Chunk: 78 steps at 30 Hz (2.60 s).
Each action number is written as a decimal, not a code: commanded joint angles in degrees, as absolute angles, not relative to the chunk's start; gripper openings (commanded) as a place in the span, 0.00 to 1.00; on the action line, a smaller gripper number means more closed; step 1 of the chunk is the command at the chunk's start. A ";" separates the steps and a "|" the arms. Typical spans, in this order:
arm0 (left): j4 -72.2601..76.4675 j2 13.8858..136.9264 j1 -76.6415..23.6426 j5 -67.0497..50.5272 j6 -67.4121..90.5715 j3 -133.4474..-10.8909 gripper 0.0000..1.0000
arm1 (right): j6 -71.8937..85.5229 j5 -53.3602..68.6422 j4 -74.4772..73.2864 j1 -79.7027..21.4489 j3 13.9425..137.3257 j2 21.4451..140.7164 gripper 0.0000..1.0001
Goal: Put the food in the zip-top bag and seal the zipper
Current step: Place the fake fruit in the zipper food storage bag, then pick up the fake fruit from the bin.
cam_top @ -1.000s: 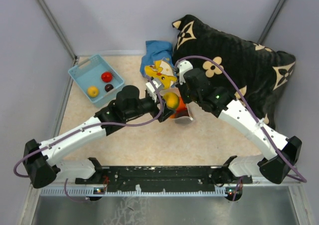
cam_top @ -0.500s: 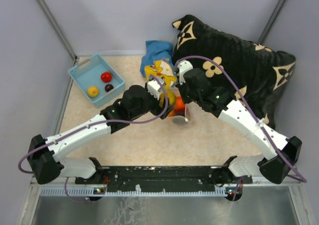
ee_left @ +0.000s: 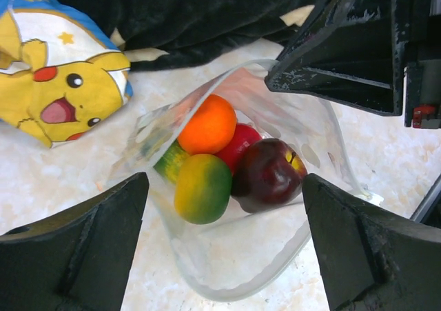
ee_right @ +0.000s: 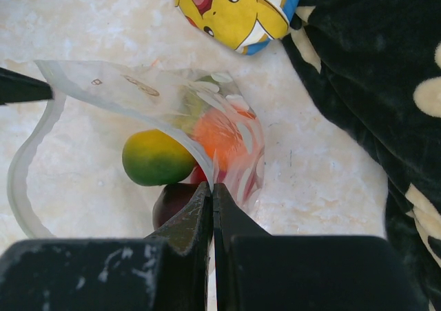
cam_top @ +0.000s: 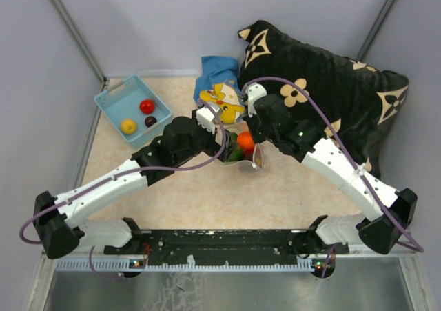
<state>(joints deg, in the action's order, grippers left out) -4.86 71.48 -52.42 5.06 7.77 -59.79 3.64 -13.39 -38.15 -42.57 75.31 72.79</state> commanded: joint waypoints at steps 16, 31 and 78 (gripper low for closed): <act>-14.56 63.03 -30.12 9.72 16.13 -62.30 1.00 | 3.59 -12.83 -35.70 -42.35 76.55 69.70 0.00; -7.77 76.21 -13.73 15.79 12.00 -65.09 1.00 | 2.62 -11.91 -34.94 -42.29 76.08 68.72 0.00; -3.49 125.03 3.39 1.07 5.46 -91.64 0.69 | 1.31 -11.45 -35.63 -42.28 74.69 68.02 0.00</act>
